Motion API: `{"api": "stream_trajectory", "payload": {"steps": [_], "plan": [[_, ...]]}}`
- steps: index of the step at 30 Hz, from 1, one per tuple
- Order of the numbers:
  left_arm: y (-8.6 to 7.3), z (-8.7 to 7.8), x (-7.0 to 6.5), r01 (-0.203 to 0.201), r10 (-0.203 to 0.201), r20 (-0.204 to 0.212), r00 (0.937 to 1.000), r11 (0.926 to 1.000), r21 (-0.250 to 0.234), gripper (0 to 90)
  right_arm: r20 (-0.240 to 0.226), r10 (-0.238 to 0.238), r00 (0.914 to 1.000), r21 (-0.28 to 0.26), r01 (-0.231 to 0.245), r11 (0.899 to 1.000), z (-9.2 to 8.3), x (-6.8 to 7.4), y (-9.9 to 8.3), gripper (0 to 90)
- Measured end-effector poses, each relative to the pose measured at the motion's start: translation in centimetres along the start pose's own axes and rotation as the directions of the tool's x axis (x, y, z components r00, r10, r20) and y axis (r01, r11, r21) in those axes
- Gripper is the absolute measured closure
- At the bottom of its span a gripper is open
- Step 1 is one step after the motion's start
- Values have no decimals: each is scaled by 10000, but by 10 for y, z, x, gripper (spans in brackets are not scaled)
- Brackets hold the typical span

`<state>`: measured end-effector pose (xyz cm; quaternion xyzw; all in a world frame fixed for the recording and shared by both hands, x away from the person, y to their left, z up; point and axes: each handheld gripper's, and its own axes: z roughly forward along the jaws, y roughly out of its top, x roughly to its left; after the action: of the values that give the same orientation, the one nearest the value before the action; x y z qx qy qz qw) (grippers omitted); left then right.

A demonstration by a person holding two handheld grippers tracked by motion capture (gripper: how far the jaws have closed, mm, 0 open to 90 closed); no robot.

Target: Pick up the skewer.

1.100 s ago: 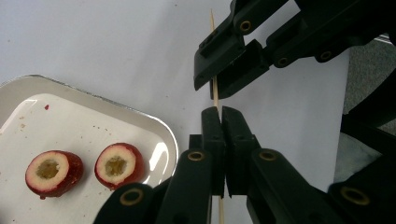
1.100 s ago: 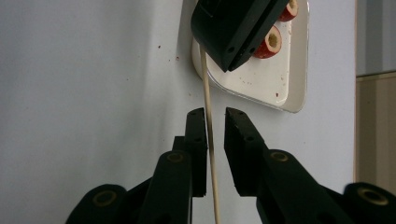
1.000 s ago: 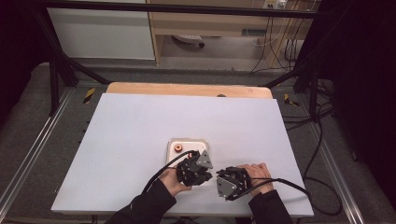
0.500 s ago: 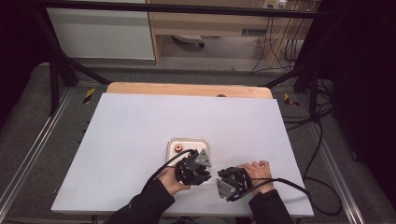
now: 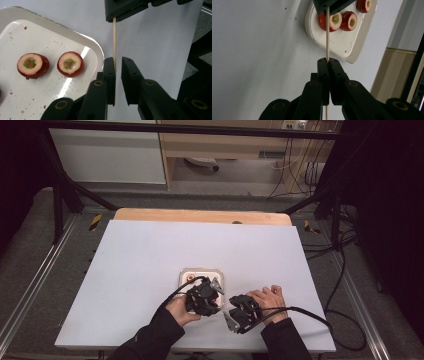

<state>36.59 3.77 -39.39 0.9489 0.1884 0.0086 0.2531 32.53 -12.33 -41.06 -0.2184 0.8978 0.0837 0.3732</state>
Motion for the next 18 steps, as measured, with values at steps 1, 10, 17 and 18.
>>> {"api": "stream_trajectory", "payload": {"steps": [1, 10, 17, 18], "plan": [[0, 1, 0, 0, 0, -46, 10000, 10000, 42, 828, 36, -216, 9998, 138, 215, 9997, 1, 0, 2, 887], [1, 5, -1, 15, -6, -310, 9995, 9995, 300, 874, 152, -649, 9978, 266, 645, 9976, 3, 1, 7, 887], [0, 3, -4, -133, 147, -536, 9985, 9995, 270, 885, 275, -199, 9994, 201, 193, 9996, 1, 1, 7, 849], [-1, 2, -4, -153, 166, -533, 9984, 9996, 235, 885, 403, 27, 9992, 110, -31, 9999, 1, 0, 7, 787]]}}
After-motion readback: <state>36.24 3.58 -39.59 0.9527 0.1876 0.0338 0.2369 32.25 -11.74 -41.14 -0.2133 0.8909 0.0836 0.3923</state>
